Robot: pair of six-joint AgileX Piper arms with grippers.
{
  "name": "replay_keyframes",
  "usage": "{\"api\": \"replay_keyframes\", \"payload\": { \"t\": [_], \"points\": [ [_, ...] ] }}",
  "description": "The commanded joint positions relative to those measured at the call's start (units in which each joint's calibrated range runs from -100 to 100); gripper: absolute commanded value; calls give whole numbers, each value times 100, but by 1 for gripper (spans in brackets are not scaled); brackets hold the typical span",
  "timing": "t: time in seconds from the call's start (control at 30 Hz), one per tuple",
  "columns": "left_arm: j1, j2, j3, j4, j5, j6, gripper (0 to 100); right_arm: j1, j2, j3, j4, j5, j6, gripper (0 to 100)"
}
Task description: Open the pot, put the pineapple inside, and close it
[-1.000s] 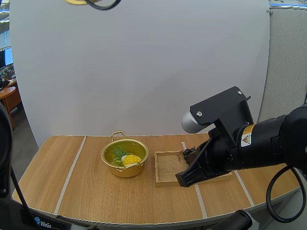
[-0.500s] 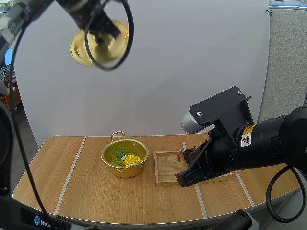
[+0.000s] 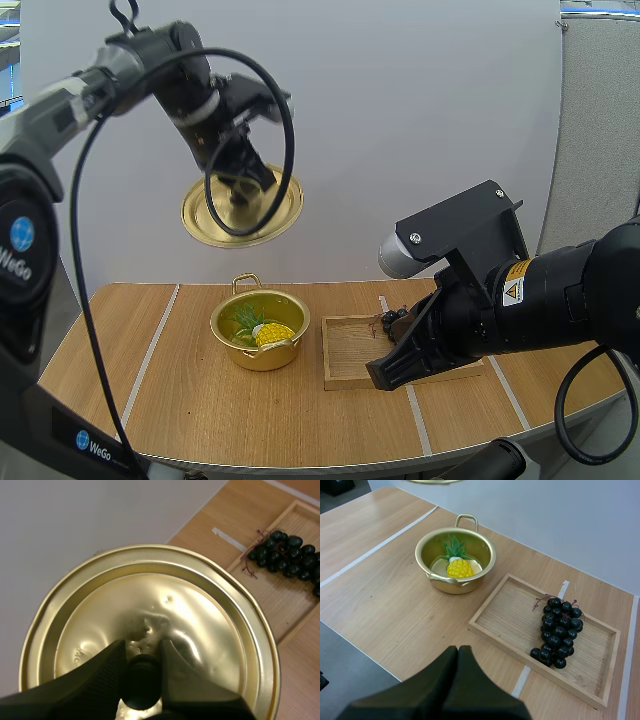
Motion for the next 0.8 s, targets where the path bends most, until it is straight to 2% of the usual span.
{"api": "replay_keyframes", "payload": {
  "t": [0.0, 0.27, 0.4, 0.63, 0.77],
  "points": [
    [-8, 277, 171, -128, 0, 22, 0, -19, -40, 25, -44, 0, -18, 0],
    [-8, 1010, 542, -151, 0, 22, 0, -19, -40, 25, -80, 0, -18, 0],
    [-8, 1252, 694, -377, -36, 131, 0, -19, -40, 25, -93, 0, -18, 0],
    [-8, 1378, 1147, -475, -1021, 140, 0, -19, -40, 25, -93, 0, -18, 0],
    [-8, 1433, 1304, -478, -1174, 214, 0, -19, -40, 25, -93, 0, -18, 0]
  ]
}}
